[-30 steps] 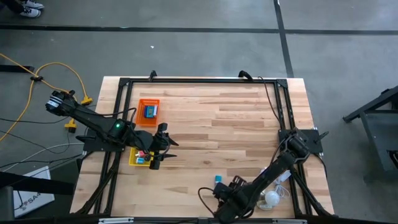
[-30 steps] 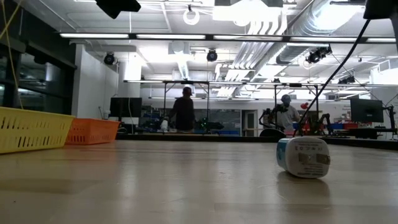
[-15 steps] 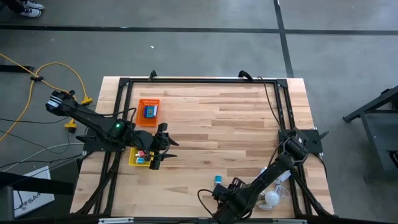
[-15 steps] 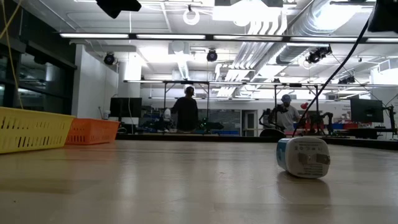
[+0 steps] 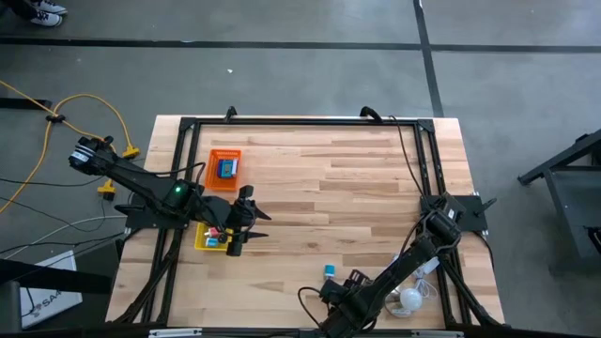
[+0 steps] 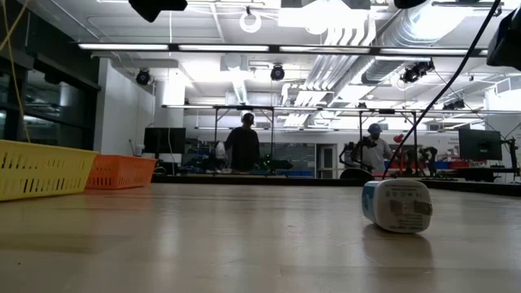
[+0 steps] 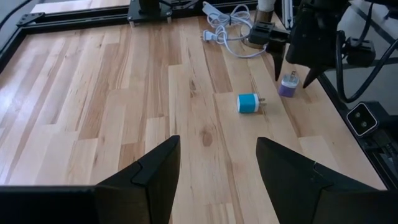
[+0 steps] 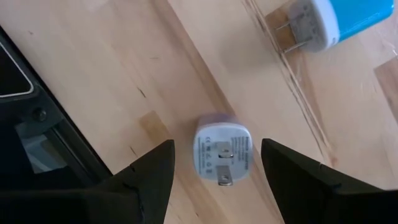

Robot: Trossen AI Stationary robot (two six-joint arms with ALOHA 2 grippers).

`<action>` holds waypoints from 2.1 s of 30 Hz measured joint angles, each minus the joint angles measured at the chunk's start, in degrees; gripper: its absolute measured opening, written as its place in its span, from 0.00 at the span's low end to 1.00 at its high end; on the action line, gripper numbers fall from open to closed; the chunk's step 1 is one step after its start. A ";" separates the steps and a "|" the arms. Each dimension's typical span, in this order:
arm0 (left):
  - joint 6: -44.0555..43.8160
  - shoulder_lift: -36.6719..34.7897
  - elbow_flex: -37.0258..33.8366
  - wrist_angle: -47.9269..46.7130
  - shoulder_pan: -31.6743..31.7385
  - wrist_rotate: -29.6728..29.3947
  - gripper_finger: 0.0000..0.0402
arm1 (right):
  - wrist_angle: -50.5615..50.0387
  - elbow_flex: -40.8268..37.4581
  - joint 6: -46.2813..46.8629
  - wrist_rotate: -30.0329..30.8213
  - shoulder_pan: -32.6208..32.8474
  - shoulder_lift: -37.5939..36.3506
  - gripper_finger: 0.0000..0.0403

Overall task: Pick & Place Office items
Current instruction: Put the purple charger adapter into the yellow basket

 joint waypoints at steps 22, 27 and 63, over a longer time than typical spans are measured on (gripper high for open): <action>0.00 -0.01 0.00 -0.02 0.00 0.00 0.51 | -0.56 0.00 1.50 -0.35 -0.01 0.00 0.32; 0.00 -0.01 0.00 -0.02 0.00 0.00 0.51 | -0.56 0.00 1.48 -0.33 -0.01 0.00 0.32; 0.00 -0.01 0.00 0.00 0.00 -0.01 0.51 | 4.13 0.02 -13.83 23.35 -0.26 -12.69 0.29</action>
